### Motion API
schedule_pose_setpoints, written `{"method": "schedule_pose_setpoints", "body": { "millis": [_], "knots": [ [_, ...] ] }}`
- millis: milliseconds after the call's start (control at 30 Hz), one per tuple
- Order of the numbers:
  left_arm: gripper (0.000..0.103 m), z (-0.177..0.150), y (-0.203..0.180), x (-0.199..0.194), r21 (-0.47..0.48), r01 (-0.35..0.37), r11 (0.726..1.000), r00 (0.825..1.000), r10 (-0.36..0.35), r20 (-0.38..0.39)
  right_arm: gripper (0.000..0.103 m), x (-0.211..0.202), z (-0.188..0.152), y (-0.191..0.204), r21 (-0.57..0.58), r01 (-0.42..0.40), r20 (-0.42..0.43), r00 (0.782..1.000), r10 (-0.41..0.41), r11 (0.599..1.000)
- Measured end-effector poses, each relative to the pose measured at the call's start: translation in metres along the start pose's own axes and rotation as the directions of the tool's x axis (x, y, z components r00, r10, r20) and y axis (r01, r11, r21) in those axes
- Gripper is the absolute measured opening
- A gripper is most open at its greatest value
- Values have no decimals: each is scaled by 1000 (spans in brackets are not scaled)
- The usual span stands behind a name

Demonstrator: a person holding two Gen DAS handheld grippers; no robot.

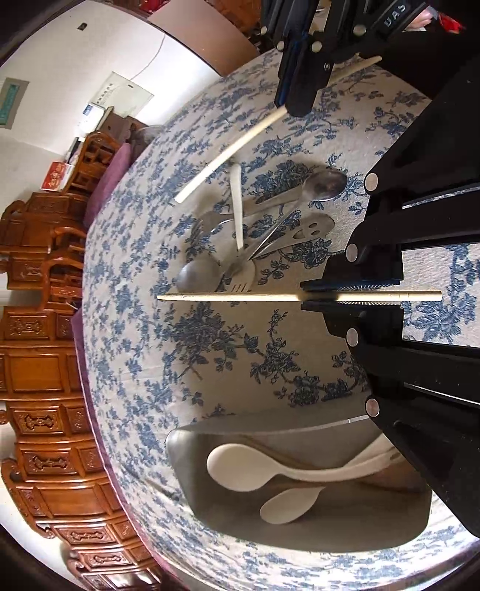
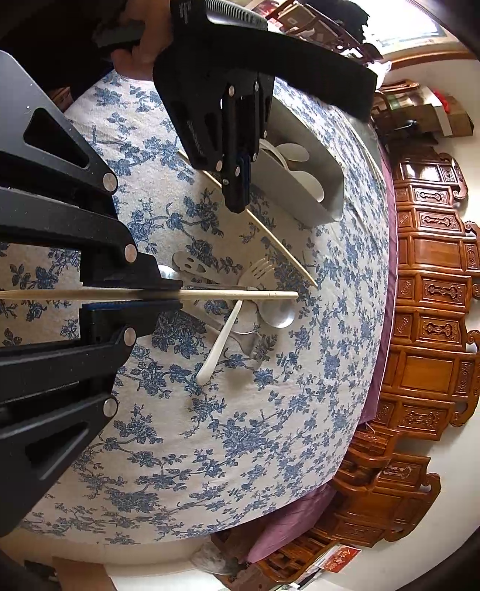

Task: Organize utensils
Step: 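Close the left tool on another wooden chopstick in the pile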

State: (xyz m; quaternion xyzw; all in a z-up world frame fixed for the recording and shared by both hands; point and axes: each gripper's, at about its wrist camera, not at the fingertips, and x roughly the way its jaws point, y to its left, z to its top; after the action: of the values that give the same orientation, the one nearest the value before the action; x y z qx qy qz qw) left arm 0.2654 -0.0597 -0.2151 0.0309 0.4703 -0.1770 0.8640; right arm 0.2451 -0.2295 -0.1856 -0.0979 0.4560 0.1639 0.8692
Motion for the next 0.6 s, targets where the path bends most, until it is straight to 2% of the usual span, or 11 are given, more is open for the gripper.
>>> {"method": "schedule_pose_setpoints", "body": {
  "millis": [600],
  "knots": [
    [4,13,36,-61,-46,52,998,993,-47,112,6,0,16,16,-13,-31,27,999,31,999]
  ]
}}
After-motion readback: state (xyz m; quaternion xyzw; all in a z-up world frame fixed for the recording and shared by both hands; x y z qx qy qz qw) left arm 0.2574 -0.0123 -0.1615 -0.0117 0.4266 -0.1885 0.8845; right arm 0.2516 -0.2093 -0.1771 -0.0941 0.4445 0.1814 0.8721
